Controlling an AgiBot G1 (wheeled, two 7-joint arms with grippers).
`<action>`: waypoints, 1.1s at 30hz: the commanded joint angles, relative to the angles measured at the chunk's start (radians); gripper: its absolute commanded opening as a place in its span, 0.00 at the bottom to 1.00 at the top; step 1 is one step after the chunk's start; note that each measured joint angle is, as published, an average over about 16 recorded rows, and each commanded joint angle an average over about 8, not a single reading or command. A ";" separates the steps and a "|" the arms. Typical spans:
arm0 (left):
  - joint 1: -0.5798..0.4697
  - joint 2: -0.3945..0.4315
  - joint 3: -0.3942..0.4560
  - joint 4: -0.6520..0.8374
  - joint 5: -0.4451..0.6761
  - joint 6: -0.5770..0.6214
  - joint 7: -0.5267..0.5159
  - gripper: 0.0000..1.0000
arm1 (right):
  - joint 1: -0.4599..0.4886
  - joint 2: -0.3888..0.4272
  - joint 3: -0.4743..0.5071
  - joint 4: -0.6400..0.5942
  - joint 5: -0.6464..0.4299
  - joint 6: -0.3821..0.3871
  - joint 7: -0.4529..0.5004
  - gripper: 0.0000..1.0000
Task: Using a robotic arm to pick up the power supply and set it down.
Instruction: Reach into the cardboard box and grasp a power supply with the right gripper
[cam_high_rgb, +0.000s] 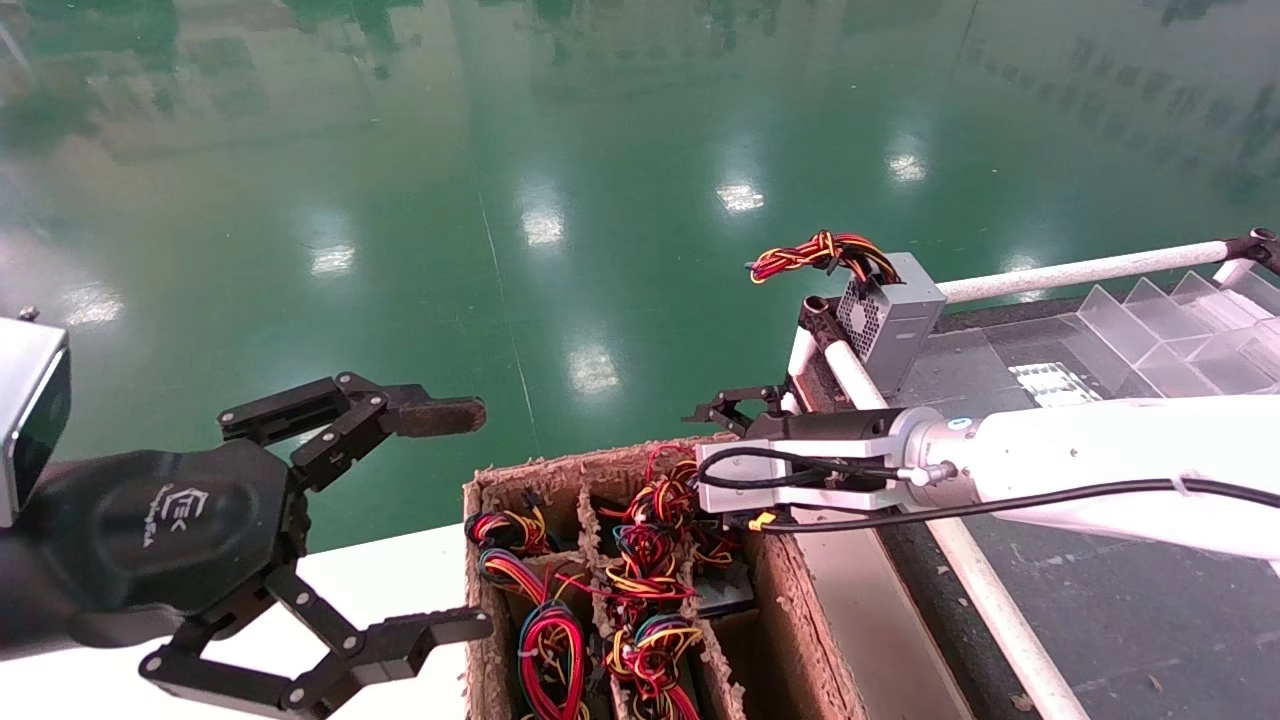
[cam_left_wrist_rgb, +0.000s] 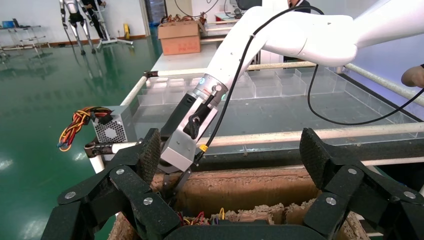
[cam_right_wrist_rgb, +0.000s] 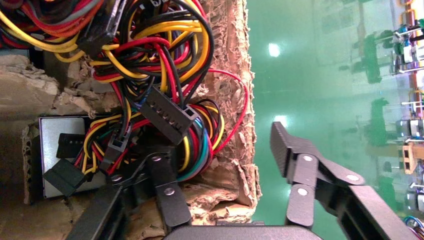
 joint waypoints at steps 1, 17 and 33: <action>0.000 0.000 0.000 0.000 0.000 0.000 0.000 1.00 | 0.000 -0.002 -0.001 -0.003 -0.002 0.001 -0.002 0.00; 0.000 0.000 0.000 0.000 0.000 0.000 0.000 1.00 | -0.012 0.001 -0.001 0.017 -0.005 0.009 0.001 0.00; 0.000 0.000 0.000 0.000 0.000 0.000 0.000 1.00 | -0.003 0.021 0.030 0.029 0.057 -0.005 0.026 0.00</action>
